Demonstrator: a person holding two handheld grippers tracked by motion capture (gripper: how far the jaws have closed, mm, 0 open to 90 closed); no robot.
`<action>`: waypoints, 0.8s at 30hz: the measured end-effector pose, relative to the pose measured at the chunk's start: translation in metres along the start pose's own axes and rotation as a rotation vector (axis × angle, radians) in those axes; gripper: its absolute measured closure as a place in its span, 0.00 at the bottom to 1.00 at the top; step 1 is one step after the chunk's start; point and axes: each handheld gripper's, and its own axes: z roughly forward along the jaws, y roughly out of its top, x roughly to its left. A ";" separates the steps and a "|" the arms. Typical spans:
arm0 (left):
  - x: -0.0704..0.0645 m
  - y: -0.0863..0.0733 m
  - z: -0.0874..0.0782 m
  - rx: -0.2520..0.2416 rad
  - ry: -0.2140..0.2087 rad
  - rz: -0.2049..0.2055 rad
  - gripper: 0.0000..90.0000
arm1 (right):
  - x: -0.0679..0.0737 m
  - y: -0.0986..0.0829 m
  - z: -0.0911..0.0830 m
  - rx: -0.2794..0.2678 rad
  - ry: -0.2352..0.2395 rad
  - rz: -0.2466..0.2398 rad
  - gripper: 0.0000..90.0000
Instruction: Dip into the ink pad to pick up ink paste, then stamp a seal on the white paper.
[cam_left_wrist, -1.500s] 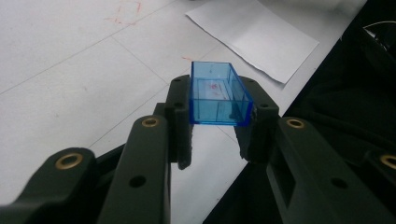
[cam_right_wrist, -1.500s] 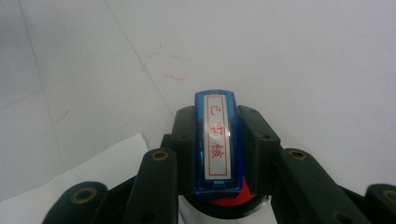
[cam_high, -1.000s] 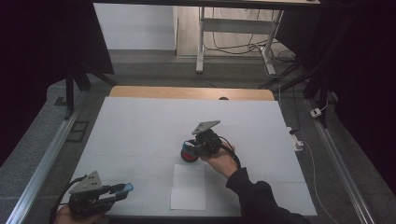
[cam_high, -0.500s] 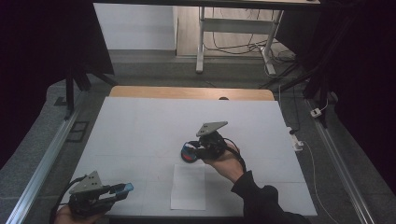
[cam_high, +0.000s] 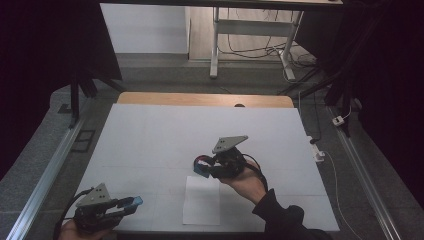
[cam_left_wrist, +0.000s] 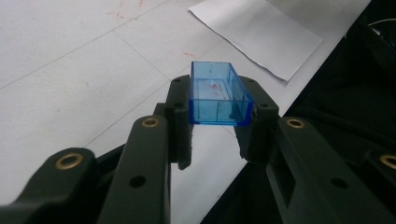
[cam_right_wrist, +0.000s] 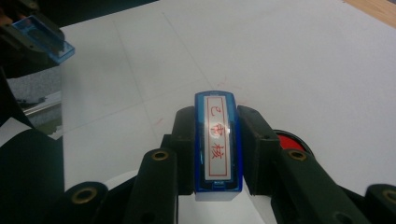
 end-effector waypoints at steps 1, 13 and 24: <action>0.000 0.000 0.000 -0.001 -0.005 -0.003 0.76 | 0.001 0.000 -0.001 -0.003 0.003 -0.001 0.78; 0.001 0.000 0.000 -0.002 -0.007 -0.006 0.76 | 0.014 -0.006 -0.013 0.002 0.028 -0.012 0.78; 0.001 0.000 0.000 -0.005 -0.010 -0.007 0.76 | 0.020 -0.013 -0.014 0.024 0.041 -0.035 0.78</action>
